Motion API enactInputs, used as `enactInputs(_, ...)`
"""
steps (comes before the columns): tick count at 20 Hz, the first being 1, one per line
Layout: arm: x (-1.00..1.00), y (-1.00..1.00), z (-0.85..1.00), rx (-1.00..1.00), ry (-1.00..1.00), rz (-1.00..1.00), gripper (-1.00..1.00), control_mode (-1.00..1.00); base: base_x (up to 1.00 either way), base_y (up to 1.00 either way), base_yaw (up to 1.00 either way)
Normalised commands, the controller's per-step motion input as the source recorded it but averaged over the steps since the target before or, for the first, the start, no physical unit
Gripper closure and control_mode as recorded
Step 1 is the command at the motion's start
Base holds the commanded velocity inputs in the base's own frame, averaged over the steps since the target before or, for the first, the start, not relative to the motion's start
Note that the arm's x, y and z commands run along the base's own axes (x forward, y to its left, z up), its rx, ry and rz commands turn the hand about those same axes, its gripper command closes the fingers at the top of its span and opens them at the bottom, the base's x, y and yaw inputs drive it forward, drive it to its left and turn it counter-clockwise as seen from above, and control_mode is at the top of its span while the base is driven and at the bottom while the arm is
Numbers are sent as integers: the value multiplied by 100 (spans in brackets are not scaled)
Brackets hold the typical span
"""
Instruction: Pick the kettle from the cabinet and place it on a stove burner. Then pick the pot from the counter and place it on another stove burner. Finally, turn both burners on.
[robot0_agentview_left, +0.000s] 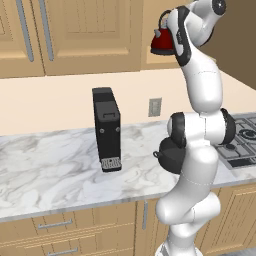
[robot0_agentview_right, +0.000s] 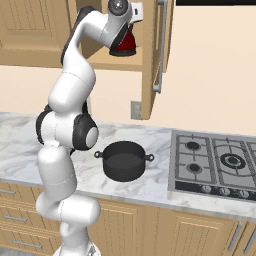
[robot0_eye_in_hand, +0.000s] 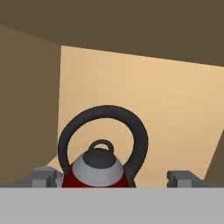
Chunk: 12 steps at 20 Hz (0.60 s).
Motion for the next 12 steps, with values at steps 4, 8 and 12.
enactInputs(4, 6, 8, 0, -1, 0, 0, -100, -100, 0, 0, 0)
enactInputs(8, 5, 9, 0, -1, 0, 0, -100, -100, 0, 0, 0)
enactInputs(12, 6, 10, 0, -1, 0, 0, -100, -100, 0, 0, 0)
